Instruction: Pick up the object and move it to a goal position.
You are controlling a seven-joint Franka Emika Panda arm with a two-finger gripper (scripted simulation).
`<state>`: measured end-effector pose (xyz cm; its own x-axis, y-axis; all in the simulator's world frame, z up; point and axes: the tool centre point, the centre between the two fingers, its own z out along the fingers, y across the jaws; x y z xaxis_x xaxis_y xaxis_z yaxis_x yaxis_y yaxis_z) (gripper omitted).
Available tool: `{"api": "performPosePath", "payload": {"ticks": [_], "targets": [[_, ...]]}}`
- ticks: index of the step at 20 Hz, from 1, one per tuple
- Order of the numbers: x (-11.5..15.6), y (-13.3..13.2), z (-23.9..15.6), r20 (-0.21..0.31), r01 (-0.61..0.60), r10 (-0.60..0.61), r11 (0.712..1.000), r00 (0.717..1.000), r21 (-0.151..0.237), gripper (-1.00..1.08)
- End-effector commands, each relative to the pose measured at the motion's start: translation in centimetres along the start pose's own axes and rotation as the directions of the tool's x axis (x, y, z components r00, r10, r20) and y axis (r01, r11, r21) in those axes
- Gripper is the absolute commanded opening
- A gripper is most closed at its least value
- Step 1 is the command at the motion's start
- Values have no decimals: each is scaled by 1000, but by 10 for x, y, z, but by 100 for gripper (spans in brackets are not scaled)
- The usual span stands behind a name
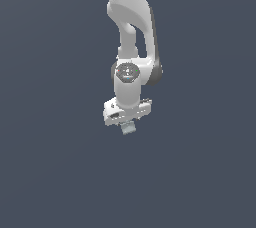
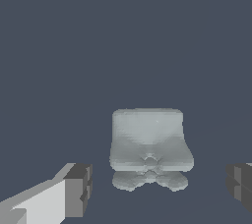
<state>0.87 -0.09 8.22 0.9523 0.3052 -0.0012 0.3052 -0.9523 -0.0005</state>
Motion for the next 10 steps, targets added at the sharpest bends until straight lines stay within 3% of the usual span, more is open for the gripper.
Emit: {"api": "performPosePath", "payload": {"ticks": [1,10], "targets": [[0,0,3,0,0,0,1000,1000,0,100],[-1,0,43,-1,5,-5,1000,1000,0,100]]}}
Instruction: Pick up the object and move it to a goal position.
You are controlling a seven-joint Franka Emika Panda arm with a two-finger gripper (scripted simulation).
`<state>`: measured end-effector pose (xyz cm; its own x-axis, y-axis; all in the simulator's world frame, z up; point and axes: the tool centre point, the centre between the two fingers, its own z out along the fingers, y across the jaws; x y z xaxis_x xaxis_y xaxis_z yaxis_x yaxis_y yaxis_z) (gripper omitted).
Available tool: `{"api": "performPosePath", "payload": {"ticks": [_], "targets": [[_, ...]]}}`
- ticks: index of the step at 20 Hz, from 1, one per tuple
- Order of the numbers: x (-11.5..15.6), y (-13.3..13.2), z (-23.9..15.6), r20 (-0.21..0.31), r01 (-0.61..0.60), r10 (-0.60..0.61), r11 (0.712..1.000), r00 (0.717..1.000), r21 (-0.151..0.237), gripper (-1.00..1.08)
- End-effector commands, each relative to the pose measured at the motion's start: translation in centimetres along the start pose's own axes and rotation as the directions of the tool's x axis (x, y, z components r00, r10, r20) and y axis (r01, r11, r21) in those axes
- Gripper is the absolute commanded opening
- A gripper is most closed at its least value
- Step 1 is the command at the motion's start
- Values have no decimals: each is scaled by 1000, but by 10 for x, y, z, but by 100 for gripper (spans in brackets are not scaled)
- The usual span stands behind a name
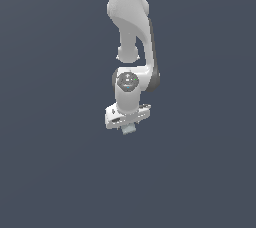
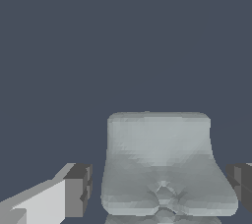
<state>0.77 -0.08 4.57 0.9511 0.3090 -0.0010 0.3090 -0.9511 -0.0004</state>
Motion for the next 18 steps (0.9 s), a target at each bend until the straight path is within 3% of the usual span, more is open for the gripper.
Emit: {"api": "performPosePath", "payload": {"ticks": [1,5,6,18], "targets": [[0,0,10,-1,1,-1,1000,1000,0,100],[1,0,14,-1,1,-1,1000,1000,0,100],[1,0,14,-1,1,-1,1000,1000,0,-100],[1,1,12,-2,2,-2,1000,1000,0,-100]]}}
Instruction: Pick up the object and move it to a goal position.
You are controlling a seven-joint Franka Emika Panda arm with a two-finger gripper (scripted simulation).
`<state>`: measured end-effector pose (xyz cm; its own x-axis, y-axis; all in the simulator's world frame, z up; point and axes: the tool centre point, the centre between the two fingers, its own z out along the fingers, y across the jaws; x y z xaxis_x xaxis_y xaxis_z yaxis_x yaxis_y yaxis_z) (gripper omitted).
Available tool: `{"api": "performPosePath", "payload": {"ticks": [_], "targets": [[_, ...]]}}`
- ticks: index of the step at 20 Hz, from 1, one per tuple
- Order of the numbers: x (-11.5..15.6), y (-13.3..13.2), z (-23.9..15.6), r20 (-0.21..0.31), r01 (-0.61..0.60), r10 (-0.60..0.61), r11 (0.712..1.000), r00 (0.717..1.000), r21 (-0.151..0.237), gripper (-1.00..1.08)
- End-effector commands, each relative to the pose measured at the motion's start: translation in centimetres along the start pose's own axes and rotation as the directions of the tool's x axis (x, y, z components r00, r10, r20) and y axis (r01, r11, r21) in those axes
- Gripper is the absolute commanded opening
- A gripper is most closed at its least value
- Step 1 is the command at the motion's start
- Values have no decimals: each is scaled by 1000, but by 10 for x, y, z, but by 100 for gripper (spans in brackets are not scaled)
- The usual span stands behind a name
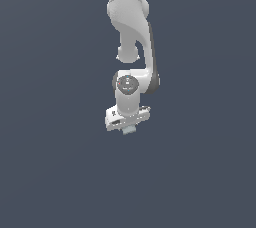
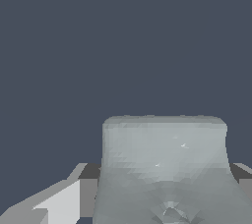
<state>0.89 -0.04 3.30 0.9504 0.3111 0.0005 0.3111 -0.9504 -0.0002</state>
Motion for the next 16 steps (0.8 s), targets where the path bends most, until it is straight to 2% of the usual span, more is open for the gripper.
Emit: {"api": "performPosePath", "payload": {"ticks": [1,9,16], "targets": [[-1,1,-2,0,0,0,1000,1000,0,-100],[-13,19,-31,0,0,0,1000,1000,0,-100],[-35,53,-88,0,0,0,1000,1000,0,-100]]}}
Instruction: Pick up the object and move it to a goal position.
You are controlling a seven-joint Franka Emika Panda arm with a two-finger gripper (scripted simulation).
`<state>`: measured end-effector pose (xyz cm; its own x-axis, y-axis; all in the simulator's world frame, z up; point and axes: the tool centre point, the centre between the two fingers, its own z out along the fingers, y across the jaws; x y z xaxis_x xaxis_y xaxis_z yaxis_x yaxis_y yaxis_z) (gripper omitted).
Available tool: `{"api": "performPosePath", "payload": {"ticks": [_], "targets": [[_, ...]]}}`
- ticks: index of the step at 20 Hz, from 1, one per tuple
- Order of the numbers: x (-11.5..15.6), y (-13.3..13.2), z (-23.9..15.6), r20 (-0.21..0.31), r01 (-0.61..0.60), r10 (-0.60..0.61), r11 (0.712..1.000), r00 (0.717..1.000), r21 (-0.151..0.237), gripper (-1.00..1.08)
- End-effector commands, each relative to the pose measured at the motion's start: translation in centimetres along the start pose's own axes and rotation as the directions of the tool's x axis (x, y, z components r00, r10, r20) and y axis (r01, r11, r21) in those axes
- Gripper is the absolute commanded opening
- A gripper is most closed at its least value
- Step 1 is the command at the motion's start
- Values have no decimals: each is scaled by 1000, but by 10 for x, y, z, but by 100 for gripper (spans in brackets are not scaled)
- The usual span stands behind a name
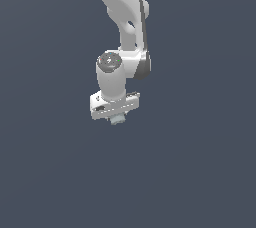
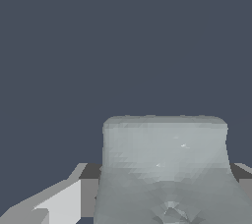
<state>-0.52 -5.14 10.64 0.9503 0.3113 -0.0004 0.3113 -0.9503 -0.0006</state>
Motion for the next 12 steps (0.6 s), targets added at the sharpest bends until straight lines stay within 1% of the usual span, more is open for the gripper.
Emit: {"api": "performPosePath", "payload": {"ticks": [1,12], "targets": [[-10,15,-24,-1,-1,1,1000,1000,0,-100],[-51,82,-137,-1,0,0,1000,1000,1,-100]]}}
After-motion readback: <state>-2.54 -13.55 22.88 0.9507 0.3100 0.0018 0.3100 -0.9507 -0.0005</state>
